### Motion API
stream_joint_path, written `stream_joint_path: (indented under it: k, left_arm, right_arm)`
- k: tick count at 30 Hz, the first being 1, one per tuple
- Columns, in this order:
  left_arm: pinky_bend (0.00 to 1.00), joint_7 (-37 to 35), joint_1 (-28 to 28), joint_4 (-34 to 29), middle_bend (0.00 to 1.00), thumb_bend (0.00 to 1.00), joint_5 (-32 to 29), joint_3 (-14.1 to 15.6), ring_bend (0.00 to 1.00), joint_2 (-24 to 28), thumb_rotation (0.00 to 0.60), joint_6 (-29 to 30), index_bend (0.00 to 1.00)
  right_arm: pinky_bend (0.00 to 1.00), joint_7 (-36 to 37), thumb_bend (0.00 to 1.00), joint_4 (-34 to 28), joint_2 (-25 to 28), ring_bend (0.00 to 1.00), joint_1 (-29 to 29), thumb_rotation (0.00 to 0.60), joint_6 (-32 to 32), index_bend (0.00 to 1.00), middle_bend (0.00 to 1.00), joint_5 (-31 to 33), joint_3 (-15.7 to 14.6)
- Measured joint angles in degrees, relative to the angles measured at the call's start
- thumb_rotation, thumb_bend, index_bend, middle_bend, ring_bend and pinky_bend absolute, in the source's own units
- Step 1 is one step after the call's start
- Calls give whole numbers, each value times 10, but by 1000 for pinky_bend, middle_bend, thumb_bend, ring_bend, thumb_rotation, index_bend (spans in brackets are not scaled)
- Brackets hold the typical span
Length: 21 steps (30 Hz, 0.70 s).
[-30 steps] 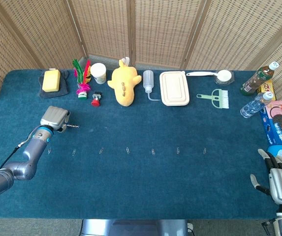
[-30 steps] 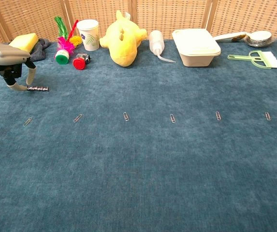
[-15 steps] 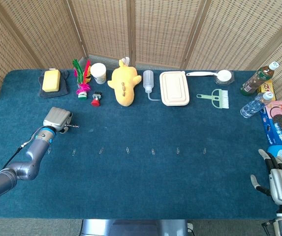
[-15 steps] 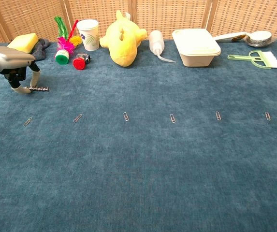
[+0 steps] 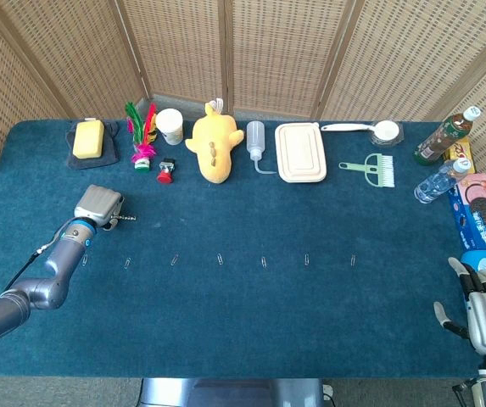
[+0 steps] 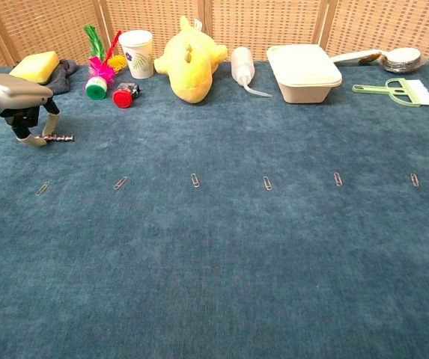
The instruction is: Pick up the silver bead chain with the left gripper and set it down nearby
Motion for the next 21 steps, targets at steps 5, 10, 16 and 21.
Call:
stream_joint_path:
  k: [5,10,16,21]
  left_arm:
    - [933,6,1,-2,954,665,-3,3,987,3,599,3,589]
    - [933,12,1,-9,954,679,-9,5,988,7,600,3,617]
    - [933,1,6,-37,954,681,6,1,989,25,600,26,626]
    - [933,-13,12,-71,955,679,33,-5,991,51,600,56,629]
  right_arm:
    - [181,0,376,-1,0,237,-1,514,4,120,203,-2,1]
    - [181,1,376,-2,0,238,-2,514,6,121,203,-4,1]
    - [181,4,376,-1,0,237,-3,513,8,120,203,-8,0]
    - [181,8,376,2,-3,238,-2,514,8,118,203,-12,1]
